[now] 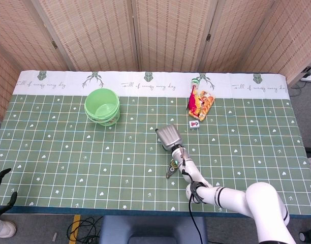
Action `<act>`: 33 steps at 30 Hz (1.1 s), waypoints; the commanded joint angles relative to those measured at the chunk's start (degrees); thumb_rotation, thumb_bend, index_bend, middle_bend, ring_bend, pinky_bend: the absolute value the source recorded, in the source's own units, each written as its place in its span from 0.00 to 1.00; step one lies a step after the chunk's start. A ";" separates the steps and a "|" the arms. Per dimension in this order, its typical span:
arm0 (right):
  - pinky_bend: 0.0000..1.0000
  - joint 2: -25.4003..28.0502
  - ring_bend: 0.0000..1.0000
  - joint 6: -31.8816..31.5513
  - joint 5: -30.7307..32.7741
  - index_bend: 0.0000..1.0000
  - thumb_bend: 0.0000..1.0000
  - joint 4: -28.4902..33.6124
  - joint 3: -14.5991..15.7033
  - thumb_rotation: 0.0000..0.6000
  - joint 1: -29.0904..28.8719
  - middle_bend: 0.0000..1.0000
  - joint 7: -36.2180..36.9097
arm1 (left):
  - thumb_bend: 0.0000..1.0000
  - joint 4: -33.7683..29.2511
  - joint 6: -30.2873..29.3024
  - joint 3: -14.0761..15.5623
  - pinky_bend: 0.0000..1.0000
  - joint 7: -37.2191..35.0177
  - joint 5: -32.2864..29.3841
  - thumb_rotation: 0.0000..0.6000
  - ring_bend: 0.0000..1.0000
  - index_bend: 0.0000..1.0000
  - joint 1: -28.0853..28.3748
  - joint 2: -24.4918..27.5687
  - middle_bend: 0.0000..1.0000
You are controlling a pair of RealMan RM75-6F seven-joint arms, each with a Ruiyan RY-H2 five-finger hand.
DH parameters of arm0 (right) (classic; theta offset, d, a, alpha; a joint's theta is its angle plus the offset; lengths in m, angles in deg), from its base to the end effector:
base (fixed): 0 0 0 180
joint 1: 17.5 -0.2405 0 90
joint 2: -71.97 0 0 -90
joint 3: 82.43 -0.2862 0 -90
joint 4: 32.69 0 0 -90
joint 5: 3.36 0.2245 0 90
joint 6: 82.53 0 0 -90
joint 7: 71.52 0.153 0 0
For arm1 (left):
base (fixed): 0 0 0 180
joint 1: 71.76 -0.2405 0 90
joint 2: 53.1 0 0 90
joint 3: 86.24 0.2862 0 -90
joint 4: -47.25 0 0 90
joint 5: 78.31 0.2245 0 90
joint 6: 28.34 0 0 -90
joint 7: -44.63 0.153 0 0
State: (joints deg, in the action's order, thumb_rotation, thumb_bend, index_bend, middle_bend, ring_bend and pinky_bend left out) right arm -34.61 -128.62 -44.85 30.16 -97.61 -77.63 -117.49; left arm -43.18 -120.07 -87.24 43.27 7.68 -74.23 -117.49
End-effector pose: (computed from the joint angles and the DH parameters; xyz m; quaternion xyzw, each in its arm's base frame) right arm -0.0919 -0.4363 -0.1241 0.7999 -0.2924 0.2531 0.4590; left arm -0.3666 0.1407 0.1722 -0.5537 -0.3963 -0.3734 0.6300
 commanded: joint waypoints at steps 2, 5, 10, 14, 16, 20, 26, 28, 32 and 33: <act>1.00 -0.71 1.00 0.21 0.42 0.41 0.25 -0.91 0.33 1.00 -0.70 0.99 0.09 | 0.39 0.21 -0.02 -0.05 0.09 -0.15 -0.22 1.00 0.03 0.20 -0.16 -0.07 0.02; 1.00 -1.11 1.00 0.08 0.44 0.43 0.25 -1.47 0.47 1.00 -0.98 0.99 0.42 | 0.39 0.38 0.05 -0.02 0.09 -0.26 -0.24 1.00 0.03 0.20 -0.23 -0.11 0.02; 1.00 -1.62 1.00 -0.10 0.59 0.47 0.26 -2.41 0.78 1.00 -1.33 0.99 0.60 | 0.39 0.69 0.13 -0.03 0.09 -0.49 -0.30 1.00 0.03 0.20 -0.33 -0.23 0.02; 1.00 -1.62 1.00 -0.24 0.82 0.49 0.26 -2.60 0.92 1.00 -1.44 0.99 0.52 | 0.39 0.84 0.12 -0.07 0.09 -0.60 -0.36 1.00 0.03 0.20 -0.40 -0.27 0.02; 1.00 -1.54 1.00 -0.20 0.93 0.50 0.26 -2.72 1.11 1.00 -1.43 0.99 0.54 | 0.39 0.91 0.12 -0.09 0.09 -0.68 -0.41 1.00 0.03 0.20 -0.45 -0.31 0.02; 1.00 -1.57 1.00 -0.08 0.97 0.52 0.26 -3.18 1.40 1.00 -1.34 0.99 0.89 | 0.39 1.10 0.21 -0.09 0.09 -0.78 -0.41 1.00 0.02 0.20 -0.49 -0.40 0.02; 1.00 -1.11 1.00 -0.39 0.14 0.58 0.26 -2.67 1.54 1.00 -0.83 0.99 2.38 | 0.39 1.33 0.20 -0.14 0.09 -0.93 -0.41 1.00 0.03 0.20 -0.56 -0.43 0.02; 1.00 -0.01 1.00 -1.08 -0.93 0.60 0.26 -0.96 1.60 1.00 -0.17 0.99 3.53 | 0.39 1.37 0.22 -0.14 0.09 -1.00 -0.45 1.00 0.03 0.20 -0.60 -0.42 0.02; 1.00 4.06 1.00 -3.76 -3.67 0.63 0.26 5.05 2.00 1.00 2.06 0.99 5.79 | 0.39 1.41 0.33 -0.16 0.09 -1.05 -0.30 1.00 0.03 0.20 -0.53 -0.40 0.02; 1.00 5.78 1.00 -4.80 -4.51 0.63 0.26 7.44 2.15 1.00 2.95 0.99 6.44 | 0.39 1.35 0.36 -0.17 0.09 -1.01 -0.16 1.00 0.03 0.20 -0.45 -0.38 0.02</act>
State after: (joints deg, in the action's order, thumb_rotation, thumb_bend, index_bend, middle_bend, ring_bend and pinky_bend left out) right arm -32.17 -131.19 -47.30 33.21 -95.79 -76.60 -112.82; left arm -41.81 -119.72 -87.40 42.24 7.48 -74.71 -117.88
